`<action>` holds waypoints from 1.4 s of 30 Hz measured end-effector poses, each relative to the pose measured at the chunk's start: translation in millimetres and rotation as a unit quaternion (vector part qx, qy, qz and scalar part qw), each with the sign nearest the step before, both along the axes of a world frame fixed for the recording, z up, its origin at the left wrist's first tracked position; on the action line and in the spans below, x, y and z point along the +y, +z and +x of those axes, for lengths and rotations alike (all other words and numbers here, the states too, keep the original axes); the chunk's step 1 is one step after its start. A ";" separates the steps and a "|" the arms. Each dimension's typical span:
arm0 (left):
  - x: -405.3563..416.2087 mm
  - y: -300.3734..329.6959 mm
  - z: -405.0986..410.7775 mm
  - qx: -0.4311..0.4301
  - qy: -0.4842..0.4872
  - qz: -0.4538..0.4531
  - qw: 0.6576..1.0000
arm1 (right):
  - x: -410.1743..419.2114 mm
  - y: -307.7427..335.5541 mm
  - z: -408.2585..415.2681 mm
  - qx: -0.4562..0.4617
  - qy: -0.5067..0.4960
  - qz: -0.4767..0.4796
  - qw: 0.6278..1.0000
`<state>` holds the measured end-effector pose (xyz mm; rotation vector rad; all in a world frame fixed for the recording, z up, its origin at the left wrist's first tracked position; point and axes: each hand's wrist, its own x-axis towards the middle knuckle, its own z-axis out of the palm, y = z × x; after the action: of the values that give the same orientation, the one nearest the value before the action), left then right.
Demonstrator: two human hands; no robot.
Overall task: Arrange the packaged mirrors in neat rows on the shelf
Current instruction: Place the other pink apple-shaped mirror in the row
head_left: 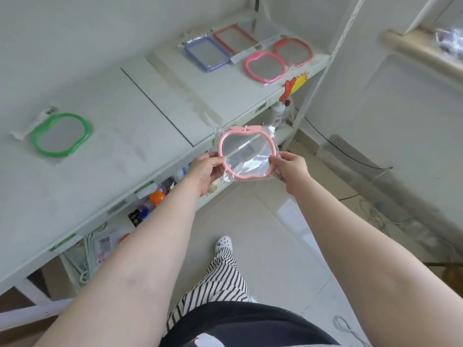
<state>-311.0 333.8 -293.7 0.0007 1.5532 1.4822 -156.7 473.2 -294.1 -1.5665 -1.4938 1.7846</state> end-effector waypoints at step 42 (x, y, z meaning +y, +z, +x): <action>294.3 -30.3 -231.4 0.090 0.384 -0.115 0.912 | 311.6 -20.6 -267.5 -0.108 0.287 0.077 0.949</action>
<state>-542.4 628.1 -324.1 -0.7037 1.9939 1.9119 -424.2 784.7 -314.8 -1.3702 -2.3215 1.7455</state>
